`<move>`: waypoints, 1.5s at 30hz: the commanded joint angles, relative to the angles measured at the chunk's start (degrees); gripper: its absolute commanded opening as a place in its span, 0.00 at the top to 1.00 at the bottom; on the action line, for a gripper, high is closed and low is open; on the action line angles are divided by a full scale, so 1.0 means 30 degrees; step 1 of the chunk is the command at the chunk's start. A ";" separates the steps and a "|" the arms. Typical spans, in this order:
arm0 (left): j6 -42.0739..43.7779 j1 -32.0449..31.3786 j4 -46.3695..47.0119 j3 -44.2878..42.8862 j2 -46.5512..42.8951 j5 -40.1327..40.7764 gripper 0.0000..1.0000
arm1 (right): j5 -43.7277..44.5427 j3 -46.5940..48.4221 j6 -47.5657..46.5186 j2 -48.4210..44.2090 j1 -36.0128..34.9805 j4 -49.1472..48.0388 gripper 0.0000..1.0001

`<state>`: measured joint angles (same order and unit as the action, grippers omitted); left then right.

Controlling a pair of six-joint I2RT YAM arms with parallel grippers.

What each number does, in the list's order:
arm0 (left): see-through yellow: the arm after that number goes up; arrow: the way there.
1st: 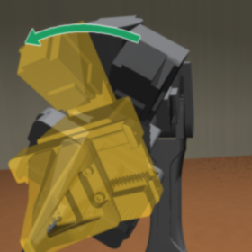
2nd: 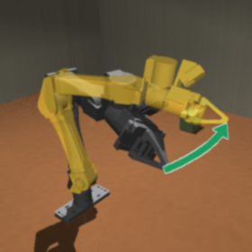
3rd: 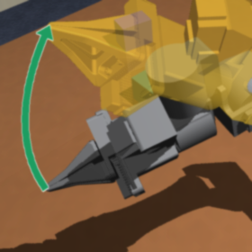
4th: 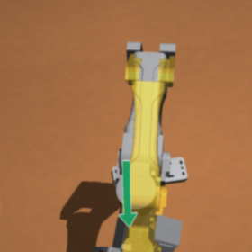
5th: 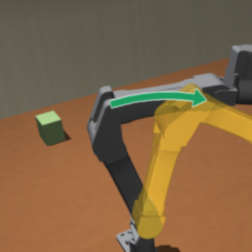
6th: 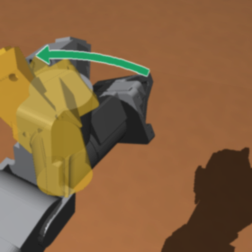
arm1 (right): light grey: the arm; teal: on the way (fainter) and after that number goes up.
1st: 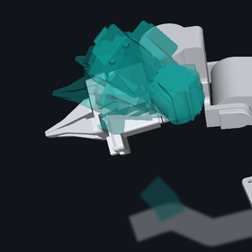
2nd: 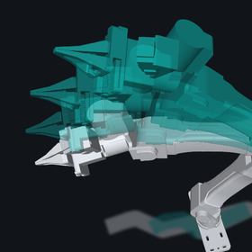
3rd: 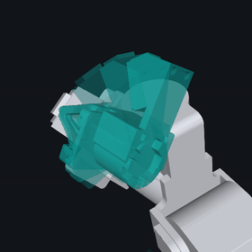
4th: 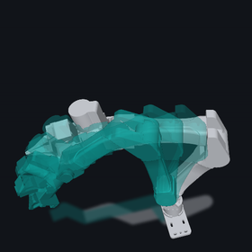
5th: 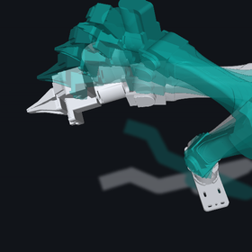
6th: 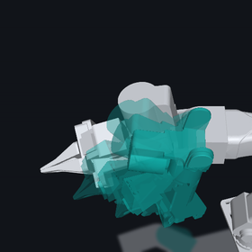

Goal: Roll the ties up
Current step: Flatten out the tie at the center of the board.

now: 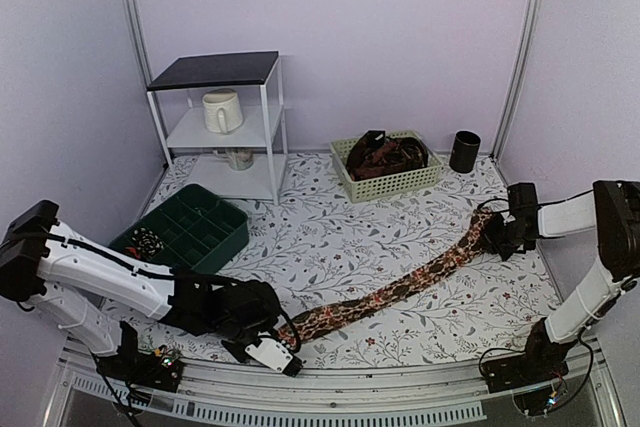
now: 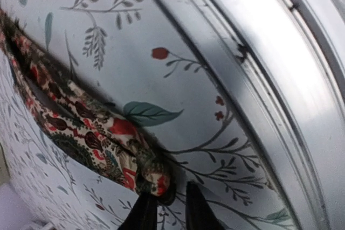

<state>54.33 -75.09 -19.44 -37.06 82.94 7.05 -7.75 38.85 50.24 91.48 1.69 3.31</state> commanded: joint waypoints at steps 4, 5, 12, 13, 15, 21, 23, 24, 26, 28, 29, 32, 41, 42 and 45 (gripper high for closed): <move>-0.4021 -0.0018 -0.0992 -0.0863 -0.1079 0.1130 0.59 | 0.1357 -0.1854 0.2249 -0.3261 -0.0575 0.0479 0.91; -0.4570 0.0003 -0.1236 -0.1223 -0.1165 0.0997 0.58 | 0.1338 -0.1741 0.2153 -0.3887 -0.0588 0.0643 0.90; -0.9508 0.0692 0.0385 -0.2476 -0.1888 0.0483 0.62 | 0.0432 -0.0487 -0.0121 -0.6501 -0.1121 0.1425 0.87; -1.0617 0.0993 0.1214 -0.2534 -0.2050 0.0520 0.63 | 0.0384 -0.0443 -0.0292 -0.6595 -0.1220 0.1432 0.87; -1.3516 0.1849 0.2323 -0.2742 -0.2139 0.0555 0.67 | -0.0038 -0.0657 -0.0560 -0.6674 -0.1382 0.0997 0.87; -2.0647 0.2349 0.1593 -0.4121 -0.1182 0.0571 0.71 | 0.0437 -0.0970 -0.0640 -0.5071 -0.1985 0.0971 0.88; -2.2391 0.2378 0.1706 -0.4053 -0.0396 -0.0840 0.73 | 0.0532 -0.0989 -0.0660 -0.4207 -0.1968 0.0162 0.88; -2.3199 0.2353 0.1797 -0.3991 0.0106 -0.1450 0.75 | 0.0583 -0.0784 -0.0727 -0.3653 -0.1956 -0.0081 0.88; -2.4612 0.2329 0.1431 -0.3955 0.1146 -0.2075 0.81 | 0.0967 0.0002 -0.1105 -0.2259 -0.1930 0.0188 0.90; -2.5870 0.2301 0.0950 -0.3700 0.1934 -0.1997 0.85 | 0.1357 0.0683 -0.1424 -0.0915 -0.1754 0.0521 0.91; -2.6377 0.2318 0.0831 -0.3467 0.2163 -0.2024 0.87 | 0.1415 0.0934 -0.1534 -0.0312 -0.1515 0.0608 0.92; -2.7621 0.2303 0.0783 -0.2718 0.2360 -0.2108 0.92 | 0.1458 0.1279 -0.1799 0.0959 -0.0528 0.0897 0.92; -2.8628 0.2620 0.0310 -0.1885 0.2556 -0.0544 1.00 | 0.0984 0.0223 -0.0400 0.1072 0.0539 -0.0071 0.93; -2.8626 0.2666 0.0480 -0.1783 0.2669 -0.0494 1.00 | 0.0958 -0.0006 -0.0157 0.1126 0.0547 -0.0290 0.93; -2.8685 0.2842 0.0911 -0.1498 0.2941 -0.0488 1.00 | 0.1101 -0.0376 0.0520 0.0912 0.0548 -0.0763 0.93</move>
<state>-30.30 -67.94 -17.74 -43.03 90.19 4.21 -5.10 40.51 48.51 93.62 3.36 1.52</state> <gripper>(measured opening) 0.003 0.065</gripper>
